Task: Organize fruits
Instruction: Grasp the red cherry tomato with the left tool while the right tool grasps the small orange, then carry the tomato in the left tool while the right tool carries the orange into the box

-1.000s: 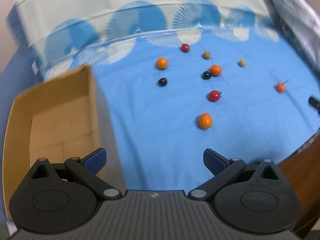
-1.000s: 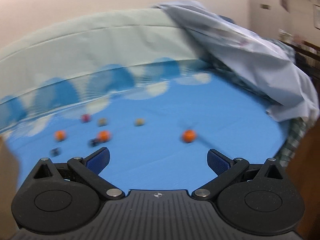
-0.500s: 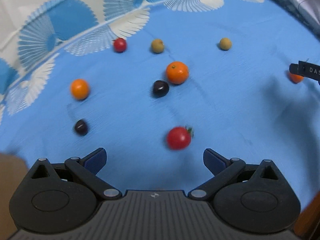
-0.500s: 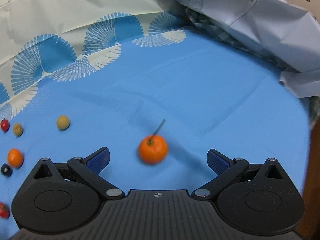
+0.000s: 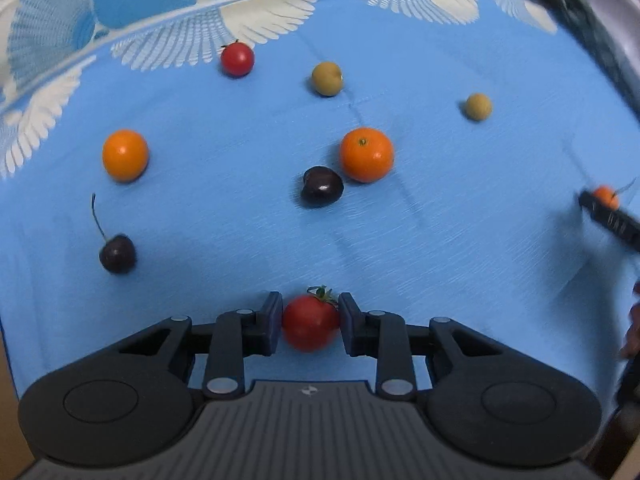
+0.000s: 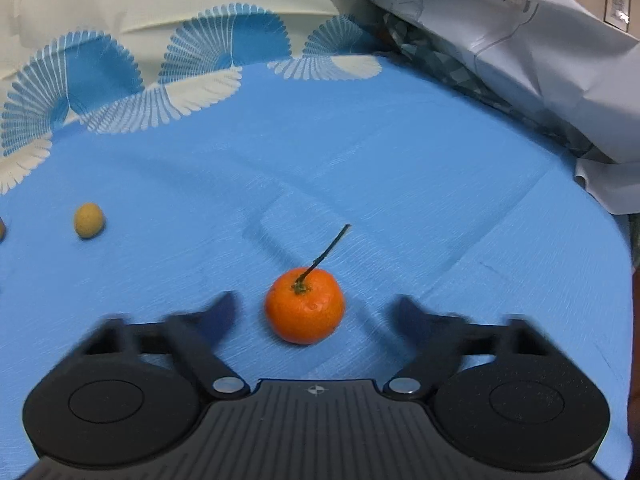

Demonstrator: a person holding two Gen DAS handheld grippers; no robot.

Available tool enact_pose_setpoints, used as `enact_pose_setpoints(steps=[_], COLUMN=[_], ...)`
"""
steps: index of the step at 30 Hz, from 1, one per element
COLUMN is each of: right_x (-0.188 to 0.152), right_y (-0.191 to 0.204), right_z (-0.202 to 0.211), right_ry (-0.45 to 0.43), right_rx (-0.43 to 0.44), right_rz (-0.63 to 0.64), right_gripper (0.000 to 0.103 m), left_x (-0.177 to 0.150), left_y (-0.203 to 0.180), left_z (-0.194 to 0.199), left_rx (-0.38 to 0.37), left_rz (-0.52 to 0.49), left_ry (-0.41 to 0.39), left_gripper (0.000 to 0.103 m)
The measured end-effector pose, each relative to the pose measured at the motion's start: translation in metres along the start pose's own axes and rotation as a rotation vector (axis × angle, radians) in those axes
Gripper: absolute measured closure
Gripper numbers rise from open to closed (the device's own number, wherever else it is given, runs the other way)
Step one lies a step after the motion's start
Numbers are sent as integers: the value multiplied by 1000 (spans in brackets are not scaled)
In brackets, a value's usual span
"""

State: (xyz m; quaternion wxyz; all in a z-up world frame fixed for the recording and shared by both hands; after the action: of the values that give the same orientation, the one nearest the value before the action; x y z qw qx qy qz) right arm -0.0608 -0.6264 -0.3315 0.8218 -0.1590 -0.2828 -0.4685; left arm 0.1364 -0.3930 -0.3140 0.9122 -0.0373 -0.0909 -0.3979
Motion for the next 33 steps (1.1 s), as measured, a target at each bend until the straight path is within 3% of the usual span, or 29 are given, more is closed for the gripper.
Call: enact_pose_setpoints(steps=[1, 4, 8, 16, 20, 25, 33], right_x=[1, 2, 9, 3, -22, -75, -174], right_y=[-1, -9, -10, -11, 2, 49, 129], right_z=[1, 9, 40, 153, 216, 297, 412], right_ry=[1, 4, -66, -221, -244, -238, -133], right_rx=[-13, 36, 81, 246, 347, 524, 829], right_rz=[4, -48, -75, -49, 6, 104, 308], right_gripper=[63, 63, 64, 64, 63, 63, 63], left_x=[0, -3, -10, -65, -112, -181, -301], left_y=[0, -3, -3, 10, 31, 69, 129], left_z=[5, 24, 59, 141, 184, 240, 299], left_rx=[-8, -5, -21, -17, 17, 92, 151], left_rz=[-1, -14, -18, -3, 27, 97, 233], left_ry=[-15, -44, -106, -175, -192, -227, -249], left_gripper=[70, 70, 70, 70, 70, 70, 70])
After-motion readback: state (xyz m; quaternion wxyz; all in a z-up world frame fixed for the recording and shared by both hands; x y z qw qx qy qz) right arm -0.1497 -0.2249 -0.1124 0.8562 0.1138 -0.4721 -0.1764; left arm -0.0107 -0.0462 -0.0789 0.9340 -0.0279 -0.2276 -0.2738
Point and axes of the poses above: each gripper's, at about its wrist camera, not at the fingertips, and z roughly against the way its jaws point, y to its left, x to its top, the point moved 6 cm from there along -z, roughly the way its jaws point, and after that the axes turned 11 degrees about y, right-handed, at the moved point
